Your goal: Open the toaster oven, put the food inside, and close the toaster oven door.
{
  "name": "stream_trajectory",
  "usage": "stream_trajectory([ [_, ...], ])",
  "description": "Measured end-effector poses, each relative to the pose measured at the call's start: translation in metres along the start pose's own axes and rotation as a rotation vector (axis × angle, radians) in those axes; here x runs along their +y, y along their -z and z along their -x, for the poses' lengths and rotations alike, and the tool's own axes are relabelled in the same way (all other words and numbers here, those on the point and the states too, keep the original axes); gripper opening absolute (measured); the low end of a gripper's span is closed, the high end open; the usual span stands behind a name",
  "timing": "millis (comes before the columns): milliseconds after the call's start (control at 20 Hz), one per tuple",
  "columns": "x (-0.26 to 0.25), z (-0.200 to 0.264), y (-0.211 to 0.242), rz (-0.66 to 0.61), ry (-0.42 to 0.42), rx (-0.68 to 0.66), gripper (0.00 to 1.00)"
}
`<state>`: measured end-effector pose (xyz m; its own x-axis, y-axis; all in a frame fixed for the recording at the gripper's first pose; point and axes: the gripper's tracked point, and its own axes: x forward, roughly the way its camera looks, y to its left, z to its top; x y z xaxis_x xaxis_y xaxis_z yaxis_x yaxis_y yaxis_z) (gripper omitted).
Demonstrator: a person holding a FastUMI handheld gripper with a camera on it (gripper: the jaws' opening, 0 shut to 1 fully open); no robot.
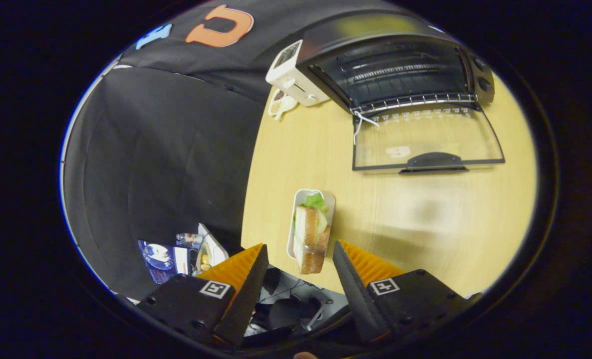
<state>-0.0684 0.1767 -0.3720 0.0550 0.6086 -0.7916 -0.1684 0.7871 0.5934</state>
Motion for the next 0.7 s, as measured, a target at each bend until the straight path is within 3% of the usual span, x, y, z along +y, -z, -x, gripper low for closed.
stream_trajectory([
  [450, -0.016, -0.053, 0.008, -0.026, 0.012, 0.095, 0.77],
  [600, -0.015, -0.061, 0.010, -0.048, -0.008, 0.117, 0.63],
  [700, -0.011, -0.059, 0.008, -0.061, -0.023, 0.118, 0.46],
])
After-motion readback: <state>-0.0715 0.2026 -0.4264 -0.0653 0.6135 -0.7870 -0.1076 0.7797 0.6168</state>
